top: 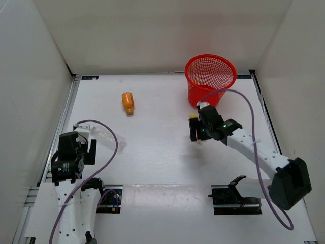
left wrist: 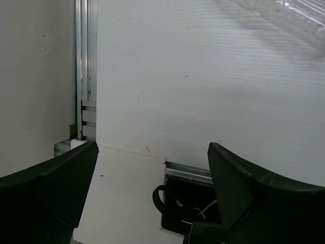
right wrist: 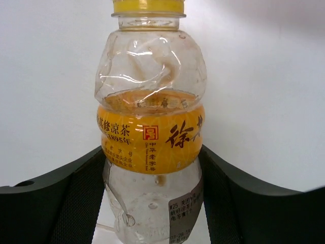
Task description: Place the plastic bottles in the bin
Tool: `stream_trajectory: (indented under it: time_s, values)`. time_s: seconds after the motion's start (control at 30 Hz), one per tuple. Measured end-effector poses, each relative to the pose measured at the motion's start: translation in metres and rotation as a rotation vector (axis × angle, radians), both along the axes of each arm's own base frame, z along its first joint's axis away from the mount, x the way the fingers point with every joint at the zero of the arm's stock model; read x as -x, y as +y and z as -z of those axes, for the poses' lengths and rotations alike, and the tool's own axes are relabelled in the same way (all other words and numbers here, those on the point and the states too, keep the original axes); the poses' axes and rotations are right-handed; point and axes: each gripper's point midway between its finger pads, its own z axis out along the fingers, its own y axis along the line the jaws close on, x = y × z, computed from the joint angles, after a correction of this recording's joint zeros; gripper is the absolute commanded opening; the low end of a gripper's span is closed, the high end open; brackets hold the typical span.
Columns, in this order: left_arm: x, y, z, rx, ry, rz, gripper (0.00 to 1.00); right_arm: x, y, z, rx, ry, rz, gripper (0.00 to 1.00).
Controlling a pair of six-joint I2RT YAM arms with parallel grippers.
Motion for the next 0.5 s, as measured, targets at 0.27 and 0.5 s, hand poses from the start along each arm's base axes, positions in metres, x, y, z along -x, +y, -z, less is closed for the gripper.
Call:
stream_trajectory:
  time_s: [0.27, 0.5]
  values:
    - [-0.006, 0.014, -0.006, -0.049, -0.014, -0.070, 1.00, -0.128, 0.044, -0.229, -0.300, -0.563, 0.007, 0.33]
    - [-0.023, 0.028, -0.025, -0.257, 0.008, 0.133, 1.00, -0.305, 0.028, -0.270, -0.326, -0.621, 0.247, 0.55]
